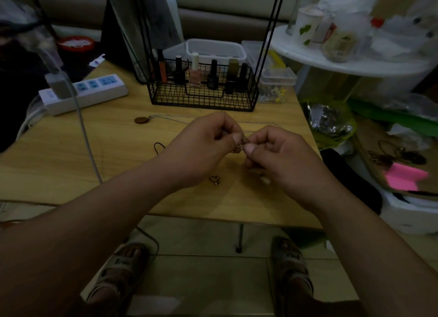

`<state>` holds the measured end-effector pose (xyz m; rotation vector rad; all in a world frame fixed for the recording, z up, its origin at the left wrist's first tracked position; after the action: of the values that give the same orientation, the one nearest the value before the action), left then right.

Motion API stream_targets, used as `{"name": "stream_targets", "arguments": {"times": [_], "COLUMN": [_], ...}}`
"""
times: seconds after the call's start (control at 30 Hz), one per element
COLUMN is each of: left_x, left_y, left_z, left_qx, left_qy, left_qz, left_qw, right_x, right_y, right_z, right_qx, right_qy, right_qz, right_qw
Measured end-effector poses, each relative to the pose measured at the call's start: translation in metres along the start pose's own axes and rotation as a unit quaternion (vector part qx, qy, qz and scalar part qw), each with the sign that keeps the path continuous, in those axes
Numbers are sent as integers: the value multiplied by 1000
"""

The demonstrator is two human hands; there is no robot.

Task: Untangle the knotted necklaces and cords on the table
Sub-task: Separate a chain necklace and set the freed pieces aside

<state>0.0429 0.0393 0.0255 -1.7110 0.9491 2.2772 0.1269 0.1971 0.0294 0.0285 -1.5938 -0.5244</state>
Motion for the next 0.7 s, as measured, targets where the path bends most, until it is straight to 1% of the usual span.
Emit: {"name": "stream_targets", "arguments": {"times": [0.1,0.2,0.27,0.4,0.5,0.6,0.7], "left_x": [-3,-10,-18,-30,-36,-40,-41], "left_y": [3,5,9,25,36,43,47], "left_z": [-6,-17,-24,-33,-33,-24,-13], "left_qx": [20,40,23,-35,-58,-84,-112], "left_qy": [-5,-6,-16,-30,-29,-45,-68], "left_qz": [32,47,42,26,11,8,23], "left_qw": [999,998,999,999,998,995,991], "right_x": [3,11,20,43,57,68,76], "right_y": [6,6,3,-4,-10,-16,-20], "right_z": [-1,-3,-6,-11,-13,-9,0], "right_qx": [-20,-18,-19,-34,-41,-76,-122], "right_qy": [19,47,71,106,128,154,175], "right_qz": [-28,-41,-50,-57,-93,-136,-141], "right_qw": [999,998,996,992,987,976,967]}}
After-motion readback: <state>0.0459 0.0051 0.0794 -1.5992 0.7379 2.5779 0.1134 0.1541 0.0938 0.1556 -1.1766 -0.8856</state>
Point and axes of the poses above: each hand's wrist, its own z-axis towards the middle knuckle, its own y-axis out of the back of the hand, x = y × z, the point moved 3 cm from there along z, towards the middle knuckle, and after that the axes turned 6 degrees about -x, right-handed, at the moved point
